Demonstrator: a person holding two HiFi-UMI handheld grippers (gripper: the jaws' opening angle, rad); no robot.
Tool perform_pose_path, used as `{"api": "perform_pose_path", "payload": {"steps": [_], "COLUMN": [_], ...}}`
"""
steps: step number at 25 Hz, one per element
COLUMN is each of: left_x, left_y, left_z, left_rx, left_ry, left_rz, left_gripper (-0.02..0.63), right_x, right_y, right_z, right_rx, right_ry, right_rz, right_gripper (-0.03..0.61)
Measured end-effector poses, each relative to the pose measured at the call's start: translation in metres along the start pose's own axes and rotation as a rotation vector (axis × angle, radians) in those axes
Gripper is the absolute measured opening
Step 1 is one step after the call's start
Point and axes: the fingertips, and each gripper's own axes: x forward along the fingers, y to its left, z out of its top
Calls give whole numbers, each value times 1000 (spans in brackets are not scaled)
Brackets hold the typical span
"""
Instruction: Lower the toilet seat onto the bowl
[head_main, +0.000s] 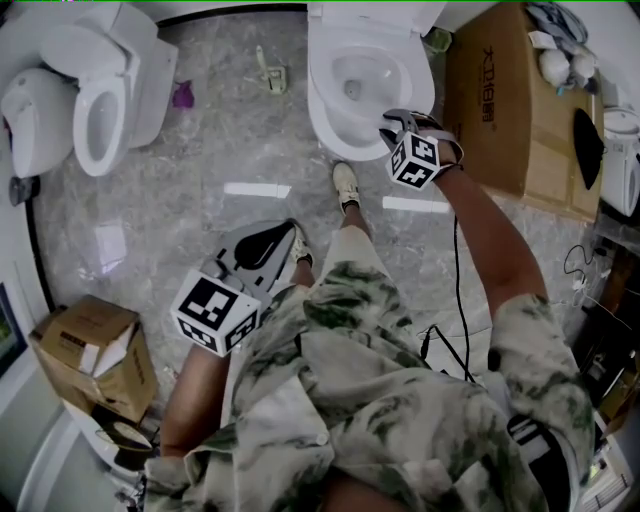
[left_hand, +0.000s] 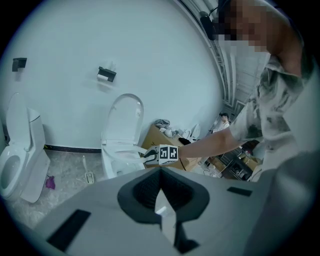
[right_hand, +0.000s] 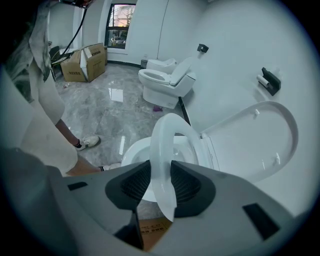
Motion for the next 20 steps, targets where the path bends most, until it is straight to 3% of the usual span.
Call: {"api": "perform_pose_path", "payload": {"steps": [20], "left_x": [26], "left_y": [1], "left_z": [-13], "left_rx": [-10], "left_ry": [53], "left_rz": [-34], "left_gripper": [21], "right_x": [29], "right_y": [35], "right_z": [-14], "right_rx": [3], "right_ry": [9], "right_rz": [58], "right_gripper": [155]}}
